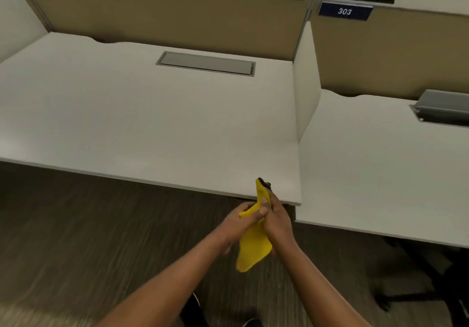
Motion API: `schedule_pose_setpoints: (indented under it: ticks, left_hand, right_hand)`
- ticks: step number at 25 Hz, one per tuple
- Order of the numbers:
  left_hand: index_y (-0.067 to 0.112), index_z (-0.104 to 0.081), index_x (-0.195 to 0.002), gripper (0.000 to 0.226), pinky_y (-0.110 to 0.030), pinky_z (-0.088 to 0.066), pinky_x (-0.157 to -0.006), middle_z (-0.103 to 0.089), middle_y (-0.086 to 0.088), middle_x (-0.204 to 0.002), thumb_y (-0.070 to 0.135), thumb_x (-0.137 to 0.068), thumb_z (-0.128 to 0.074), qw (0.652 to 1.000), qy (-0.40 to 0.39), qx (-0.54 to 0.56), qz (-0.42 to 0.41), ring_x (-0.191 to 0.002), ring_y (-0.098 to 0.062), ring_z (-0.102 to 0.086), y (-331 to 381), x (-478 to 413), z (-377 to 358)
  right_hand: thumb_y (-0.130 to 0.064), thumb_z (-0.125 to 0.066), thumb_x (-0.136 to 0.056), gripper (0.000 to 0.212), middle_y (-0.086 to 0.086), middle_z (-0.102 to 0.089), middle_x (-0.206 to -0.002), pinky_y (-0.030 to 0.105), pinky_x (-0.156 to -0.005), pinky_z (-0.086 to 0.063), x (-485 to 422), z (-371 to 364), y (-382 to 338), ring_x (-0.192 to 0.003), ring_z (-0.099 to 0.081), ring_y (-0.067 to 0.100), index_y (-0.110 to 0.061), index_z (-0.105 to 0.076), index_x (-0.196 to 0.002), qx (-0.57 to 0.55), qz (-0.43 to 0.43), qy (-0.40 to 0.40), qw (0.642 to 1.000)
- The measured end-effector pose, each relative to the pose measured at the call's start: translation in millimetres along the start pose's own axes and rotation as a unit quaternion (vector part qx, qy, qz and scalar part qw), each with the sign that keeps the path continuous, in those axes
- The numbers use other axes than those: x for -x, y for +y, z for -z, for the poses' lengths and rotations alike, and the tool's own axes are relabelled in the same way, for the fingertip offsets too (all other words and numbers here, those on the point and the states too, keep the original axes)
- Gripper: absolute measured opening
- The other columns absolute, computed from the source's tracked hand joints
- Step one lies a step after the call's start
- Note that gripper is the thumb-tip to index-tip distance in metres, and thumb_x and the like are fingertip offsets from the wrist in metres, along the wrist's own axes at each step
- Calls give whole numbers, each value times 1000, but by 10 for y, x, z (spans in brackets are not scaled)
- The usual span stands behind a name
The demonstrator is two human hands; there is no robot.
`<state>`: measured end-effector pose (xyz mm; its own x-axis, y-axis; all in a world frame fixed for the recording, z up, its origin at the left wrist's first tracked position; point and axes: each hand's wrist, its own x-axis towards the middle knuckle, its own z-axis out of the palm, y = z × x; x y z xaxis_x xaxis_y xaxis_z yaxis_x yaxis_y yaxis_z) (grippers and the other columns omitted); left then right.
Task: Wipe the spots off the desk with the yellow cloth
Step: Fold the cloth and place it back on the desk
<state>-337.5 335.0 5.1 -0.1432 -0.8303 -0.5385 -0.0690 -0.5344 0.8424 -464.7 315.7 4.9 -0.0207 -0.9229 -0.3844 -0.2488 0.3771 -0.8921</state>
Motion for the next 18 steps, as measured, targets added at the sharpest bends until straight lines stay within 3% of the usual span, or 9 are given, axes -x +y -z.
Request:
schedule_pose_setpoints:
  ticks: [2, 4, 7, 9, 10, 12, 15, 18]
  left_hand:
    - [29, -64, -125, 53, -41, -54, -99, -72, 0, -122, 59, -82, -69, 998, 1, -56, -16, -112, -19, -68, 172, 22, -56]
    - [29, -67, -121, 35, -43, -54, -100, -71, 0, -122, 47, -92, -65, 996, 11, -81, -25, -111, -20, -67, 331, 27, -78]
    - [28, -64, -123, 29, -47, -53, -101, -68, -4, -126, 38, -96, -62, 997, 26, -72, -33, -112, -24, -65, 583, 59, -137]
    - [23, -58, -137, 44, -52, -51, -105, -64, -5, -132, 38, -96, -62, 995, 47, -76, -45, -118, -29, -62, 727, 72, -178]
    - [24, -56, -138, 44, -51, -51, -105, -62, -5, -133, 37, -96, -63, 995, 56, -65, -60, -118, -29, -61, 791, 78, -202]
    - [33, -59, -128, 34, -47, -53, -100, -63, -1, -133, 31, -95, -65, 994, 65, -8, -84, -116, -25, -62, 878, 82, -217]
    - [39, -65, -113, 29, -37, -58, -83, -70, 4, -121, 21, -91, -69, 990, 66, 92, -89, -111, -24, -65, 980, 100, -225]
    - [32, -68, -113, 30, -33, -60, -72, -77, 5, -108, 12, -91, -66, 980, 69, 163, -92, -105, -24, -69, 1057, 114, -160]
  right_hand:
    - [-58, -47, -97, 42, -5, -55, -143, 39, -105, -44, 95, 169, -77, -125, -53, 16, -47, -52, -137, -135, -73, -55, 987]
    - [-66, -49, -91, 50, -2, -56, -143, 48, -108, -46, 110, 386, -98, -127, -55, 20, -47, -53, -137, -245, -90, -81, 962]
    - [-62, -45, -96, 56, 0, -44, -154, 42, -103, -46, 114, 688, -66, -128, -50, 20, -41, -39, -148, -213, -63, -38, 974]
    - [-62, -47, -96, 65, 9, -48, -148, 47, -100, -48, 118, 829, 23, -126, -52, 29, -30, -36, -150, -169, -138, 16, 976]
    - [-63, -50, -93, 69, 13, -58, -134, 48, -94, -52, 133, 886, 77, -117, -57, 32, -23, -39, -149, -170, -179, 19, 969]
    - [-69, -58, -83, 78, 12, -64, -107, 48, -81, -54, 157, 921, 144, -96, -62, 32, -19, -47, -141, -223, -257, -39, 939]
    - [-79, -67, -60, 92, 22, -62, -117, 59, -96, -51, 133, 885, 168, -105, -62, 44, -12, -53, -121, -314, -324, -156, 879]
    - [-79, -63, -69, 95, 27, -63, -124, 61, -89, -54, 1, 887, 154, -111, -64, 48, -8, -50, -130, -379, -319, -203, 844]
